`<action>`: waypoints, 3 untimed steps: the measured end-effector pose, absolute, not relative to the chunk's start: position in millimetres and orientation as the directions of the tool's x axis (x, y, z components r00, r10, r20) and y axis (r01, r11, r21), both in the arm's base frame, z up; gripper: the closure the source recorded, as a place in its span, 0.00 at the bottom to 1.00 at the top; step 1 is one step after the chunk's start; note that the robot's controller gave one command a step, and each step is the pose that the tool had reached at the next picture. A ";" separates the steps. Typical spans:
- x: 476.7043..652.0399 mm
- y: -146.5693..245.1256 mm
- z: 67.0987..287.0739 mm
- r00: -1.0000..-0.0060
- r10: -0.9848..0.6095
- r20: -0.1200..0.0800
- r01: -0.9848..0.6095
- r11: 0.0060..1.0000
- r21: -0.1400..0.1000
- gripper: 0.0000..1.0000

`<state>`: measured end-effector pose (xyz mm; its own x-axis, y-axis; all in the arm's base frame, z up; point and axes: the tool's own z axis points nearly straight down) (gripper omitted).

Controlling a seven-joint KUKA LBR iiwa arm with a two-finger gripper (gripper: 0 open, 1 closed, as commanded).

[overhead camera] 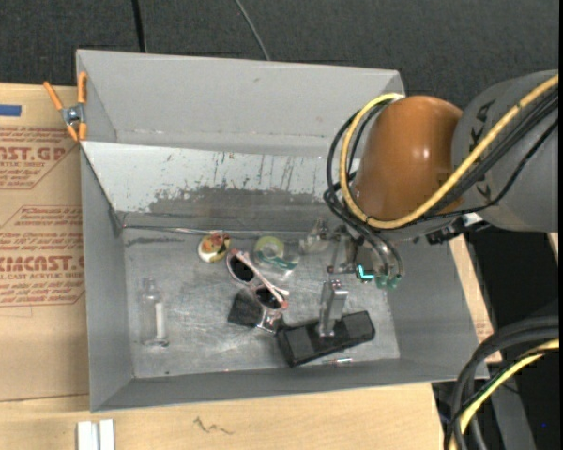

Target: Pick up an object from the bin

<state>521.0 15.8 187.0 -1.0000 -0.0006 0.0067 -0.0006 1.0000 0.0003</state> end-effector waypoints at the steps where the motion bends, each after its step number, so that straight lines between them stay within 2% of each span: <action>1: 522.8 15.9 190.8 -1.000 0.000 -0.001 0.000 1.000 0.001 0.00; 2: 486.5 27.0 85.9 -0.998 -0.047 0.030 -0.047 0.999 0.000 1.00; 3: 486.1 27.1 85.3 -0.998 -0.047 0.031 -0.047 0.999 0.000 1.00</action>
Offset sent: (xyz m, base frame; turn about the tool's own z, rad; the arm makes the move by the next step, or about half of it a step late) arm -0.0312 0.0111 -0.1077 -0.0449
